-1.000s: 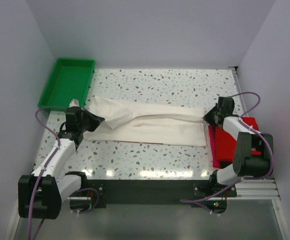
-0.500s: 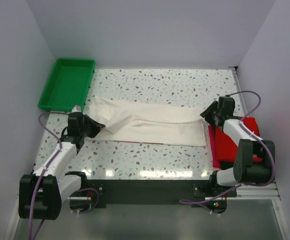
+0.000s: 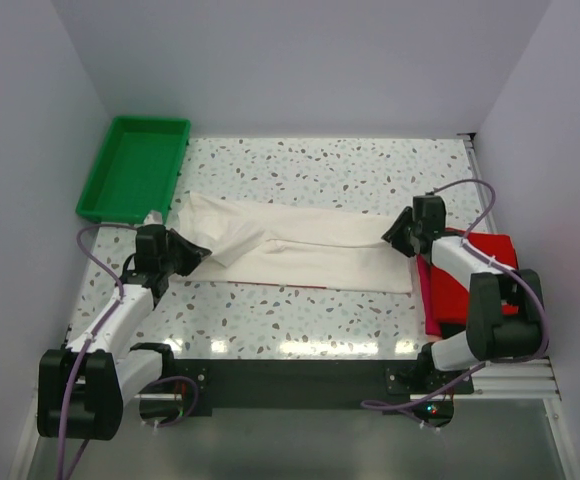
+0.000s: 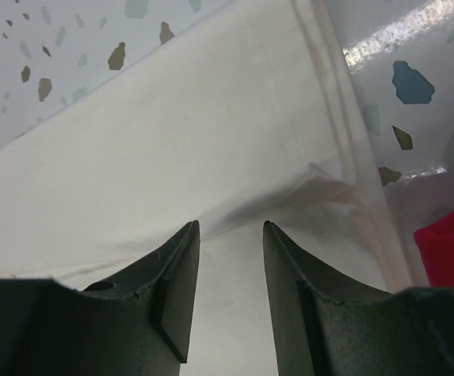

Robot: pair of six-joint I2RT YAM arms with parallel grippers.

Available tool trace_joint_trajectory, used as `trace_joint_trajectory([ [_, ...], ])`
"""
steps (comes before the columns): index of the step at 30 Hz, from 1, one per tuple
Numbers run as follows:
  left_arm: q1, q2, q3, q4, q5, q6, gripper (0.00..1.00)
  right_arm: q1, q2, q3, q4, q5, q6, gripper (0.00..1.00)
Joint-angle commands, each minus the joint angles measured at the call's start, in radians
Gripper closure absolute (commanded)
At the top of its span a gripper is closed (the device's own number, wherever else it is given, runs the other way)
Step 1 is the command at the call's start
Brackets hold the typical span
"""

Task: Fold and stack the t-shirts
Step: Fold the tshirt

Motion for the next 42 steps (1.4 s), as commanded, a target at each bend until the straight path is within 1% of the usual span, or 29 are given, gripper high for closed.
trace_joint_trajectory([
  [1,0.003,-0.006,0.0,0.035,0.01,0.034,1.0,-0.023,0.031,0.004,-0.013,0.051,0.016,0.59],
  [5,0.003,0.002,0.001,0.029,0.015,0.04,1.0,-0.061,0.014,-0.027,-0.01,0.05,0.022,0.65],
  [6,0.003,0.002,0.004,0.029,0.017,0.043,1.0,-0.061,0.011,-0.027,-0.013,0.048,0.019,0.68],
  [7,0.003,0.002,0.008,0.029,0.017,0.043,1.0,-0.061,0.008,-0.024,-0.017,0.048,0.02,0.74],
  [8,0.003,0.003,0.009,0.029,0.018,0.043,1.0,-0.061,-0.001,-0.021,-0.022,0.048,0.022,0.81],
  [10,0.003,0.003,0.015,0.027,0.021,0.044,1.0,-0.061,-0.01,-0.013,-0.027,0.045,0.021,0.86],
  [12,0.003,0.0,0.023,0.023,0.023,0.046,1.0,-0.061,-0.019,-0.001,-0.043,0.051,0.022,0.94],
  [15,0.003,-0.004,0.031,0.018,0.024,0.049,1.0,-0.061,-0.032,0.008,-0.053,0.053,0.022,1.0],
  [16,0.003,-0.004,0.035,0.017,0.024,0.049,1.0,-0.061,-0.035,0.01,-0.057,0.056,0.022,1.0],
  [18,0.003,-0.004,0.037,0.017,0.027,0.05,1.0,-0.061,-0.044,0.011,-0.063,0.05,0.022,0.95],
  [19,0.003,-0.003,0.04,0.017,0.029,0.05,1.0,-0.061,-0.042,0.013,-0.06,0.047,0.022,0.83],
  [21,0.003,-0.001,0.041,0.015,0.029,0.052,1.0,-0.061,-0.038,0.03,-0.071,0.047,0.024,0.72],
  [22,0.003,0.0,0.043,0.017,0.029,0.052,1.0,-0.061,-0.027,0.039,-0.079,0.051,0.027,0.6],
  [23,0.005,0.003,0.044,0.017,0.029,0.052,1.0,-0.061,-0.021,0.053,-0.085,0.05,0.028,0.55],
  [25,0.003,0.006,0.041,0.018,0.027,0.052,1.0,-0.061,0.003,0.07,-0.097,0.051,0.033,0.51],
  [31,0.003,0.014,0.046,0.024,0.029,0.052,1.0,-0.063,0.047,0.094,-0.102,0.066,0.062,0.51],
  [37,0.005,0.028,0.049,0.032,0.035,0.05,1.0,-0.063,0.117,0.127,-0.112,0.056,0.077,0.54],
  [38,0.005,0.028,0.049,0.032,0.037,0.05,1.0,-0.061,0.119,0.122,-0.111,0.057,0.079,0.55],
  [41,0.005,0.031,0.049,0.037,0.037,0.05,1.0,-0.066,0.119,0.116,-0.109,0.07,0.082,0.63],
  [42,0.005,0.031,0.052,0.035,0.037,0.05,1.0,-0.064,0.116,0.116,-0.108,0.071,0.083,0.69],
])
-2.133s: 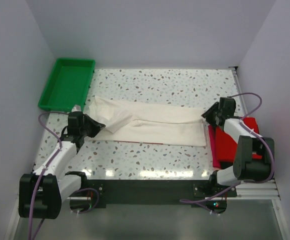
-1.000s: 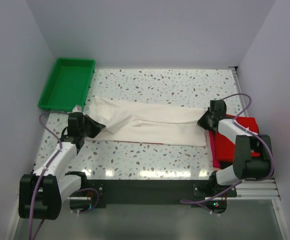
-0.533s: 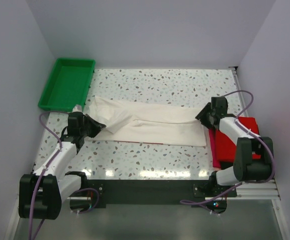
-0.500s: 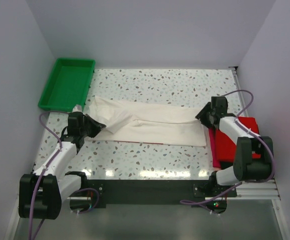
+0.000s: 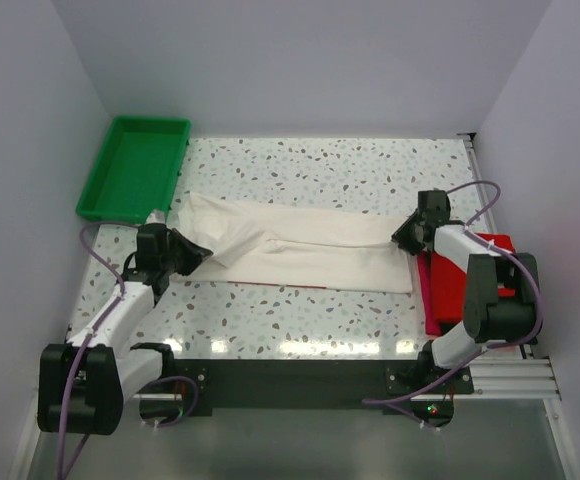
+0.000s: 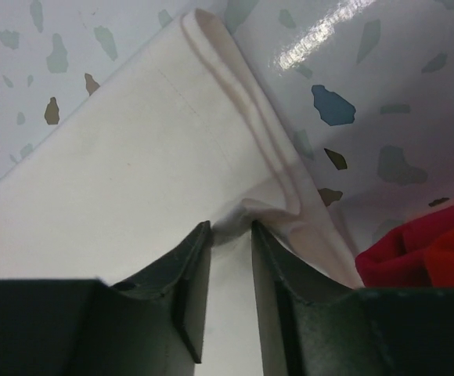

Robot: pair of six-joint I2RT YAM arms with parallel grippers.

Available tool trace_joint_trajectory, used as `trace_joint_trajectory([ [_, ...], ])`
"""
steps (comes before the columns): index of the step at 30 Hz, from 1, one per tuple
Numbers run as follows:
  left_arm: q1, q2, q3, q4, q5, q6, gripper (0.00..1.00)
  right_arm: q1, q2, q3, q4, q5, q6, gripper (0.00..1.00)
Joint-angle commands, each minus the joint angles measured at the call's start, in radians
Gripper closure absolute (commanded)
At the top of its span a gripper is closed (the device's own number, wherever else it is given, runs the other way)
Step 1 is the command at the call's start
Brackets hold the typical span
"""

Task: Fold and stack the t-shirts
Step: Fold the tshirt

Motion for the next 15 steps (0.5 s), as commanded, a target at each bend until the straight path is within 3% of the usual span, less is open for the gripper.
trace_joint_trajectory([
  [1,0.006,0.005,0.042,0.036,0.017,0.026,1.0,-0.003,-0.006,0.026,0.0,0.024,0.019,0.72],
  [7,0.005,0.007,0.056,0.038,0.023,0.023,1.0,-0.006,-0.018,0.051,-0.021,0.021,0.006,1.0],
  [15,0.012,-0.003,0.121,-0.004,0.02,0.032,1.0,-0.008,-0.059,0.14,-0.091,0.039,-0.02,1.0],
])
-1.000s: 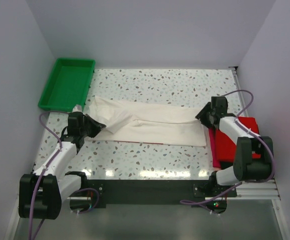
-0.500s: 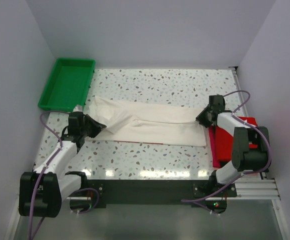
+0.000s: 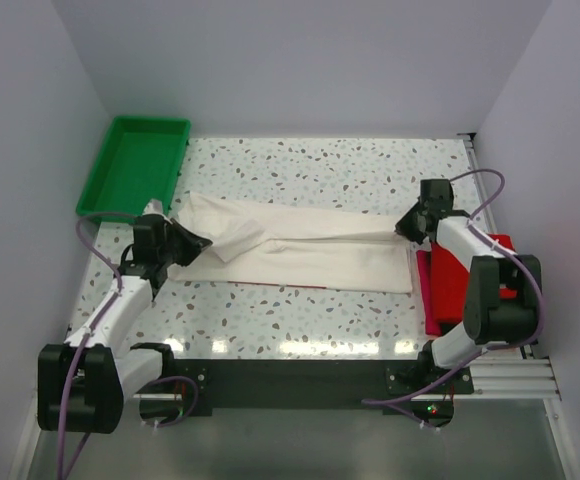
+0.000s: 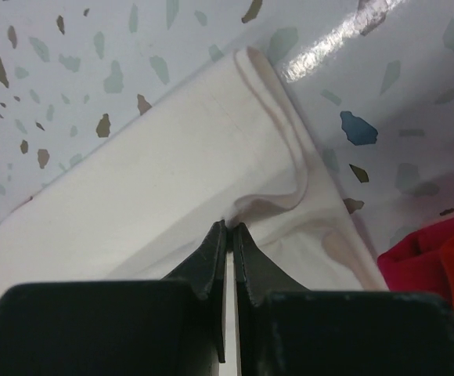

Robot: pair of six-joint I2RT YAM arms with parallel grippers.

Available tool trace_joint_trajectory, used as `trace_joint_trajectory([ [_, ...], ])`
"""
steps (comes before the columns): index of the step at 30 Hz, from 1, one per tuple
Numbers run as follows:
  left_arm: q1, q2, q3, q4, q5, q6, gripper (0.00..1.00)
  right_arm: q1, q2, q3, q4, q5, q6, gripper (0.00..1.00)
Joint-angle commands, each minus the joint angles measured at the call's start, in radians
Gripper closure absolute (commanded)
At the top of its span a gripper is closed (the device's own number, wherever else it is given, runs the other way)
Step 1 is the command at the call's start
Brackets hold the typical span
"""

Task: Fold and stack the t-shirts
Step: Fold the tshirt

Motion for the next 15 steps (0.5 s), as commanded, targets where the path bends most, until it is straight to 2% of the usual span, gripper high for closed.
trace_joint_trajectory([
  [1,0.013,-0.019,0.066,-0.004,0.008,0.03,1.0,-0.007,-0.066,0.058,-0.036,0.041,-0.021,1.0],
  [9,0.017,-0.086,0.06,-0.052,0.007,0.033,1.0,-0.009,-0.165,-0.003,-0.057,0.081,-0.031,1.0],
  [15,0.019,-0.131,0.022,-0.064,0.027,0.032,1.0,-0.009,-0.176,-0.054,-0.045,0.064,-0.03,1.0],
])
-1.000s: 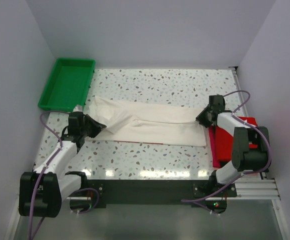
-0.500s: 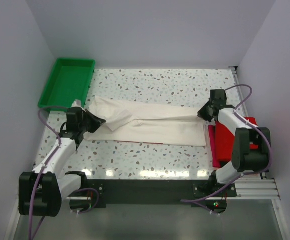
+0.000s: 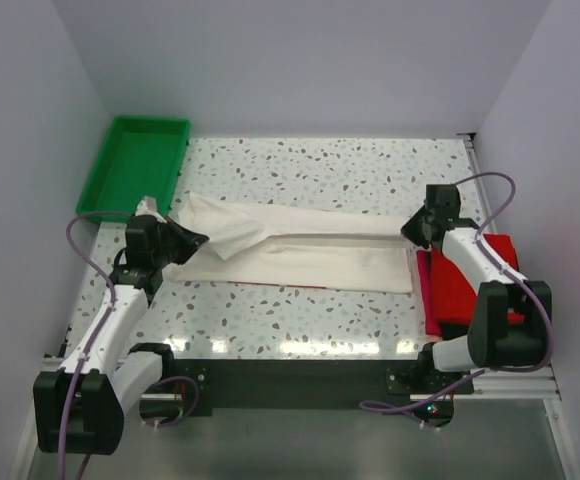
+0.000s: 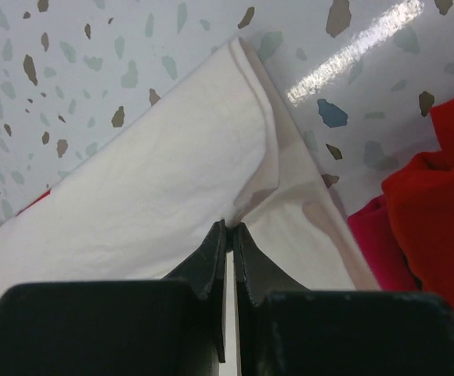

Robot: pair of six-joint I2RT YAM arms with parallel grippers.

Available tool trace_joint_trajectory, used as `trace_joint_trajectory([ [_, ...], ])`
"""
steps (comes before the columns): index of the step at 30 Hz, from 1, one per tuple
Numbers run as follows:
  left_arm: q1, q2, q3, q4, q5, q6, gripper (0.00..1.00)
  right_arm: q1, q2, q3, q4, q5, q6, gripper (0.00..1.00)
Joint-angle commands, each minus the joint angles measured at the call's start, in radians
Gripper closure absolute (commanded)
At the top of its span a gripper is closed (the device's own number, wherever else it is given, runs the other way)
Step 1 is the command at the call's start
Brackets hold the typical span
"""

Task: Fold and stack the t-shirts
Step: Fold the tshirt

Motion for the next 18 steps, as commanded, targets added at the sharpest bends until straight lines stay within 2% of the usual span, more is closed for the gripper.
trace_joint_trajectory([
  [1,0.006,-0.033,-0.017,-0.005,0.028,0.026,1.0,-0.008,-0.02,-0.039,0.0,0.013,-0.011,1.0],
  [5,0.006,-0.046,-0.068,0.021,0.053,0.024,1.0,-0.007,-0.029,-0.096,0.045,-0.024,0.0,0.83],
  [8,0.006,-0.048,-0.105,0.035,0.076,0.02,1.0,-0.007,-0.065,-0.144,0.069,-0.053,0.002,0.76],
  [12,0.005,-0.077,-0.147,0.038,0.085,0.02,1.0,-0.008,-0.127,-0.185,0.085,-0.075,-0.012,0.57],
  [15,0.005,-0.097,-0.181,0.047,0.084,0.016,1.0,0.007,-0.196,-0.23,0.134,-0.132,-0.015,0.56],
  [18,0.005,-0.093,-0.195,0.061,0.083,0.016,1.0,0.152,-0.25,-0.234,0.178,-0.086,-0.034,0.55],
])
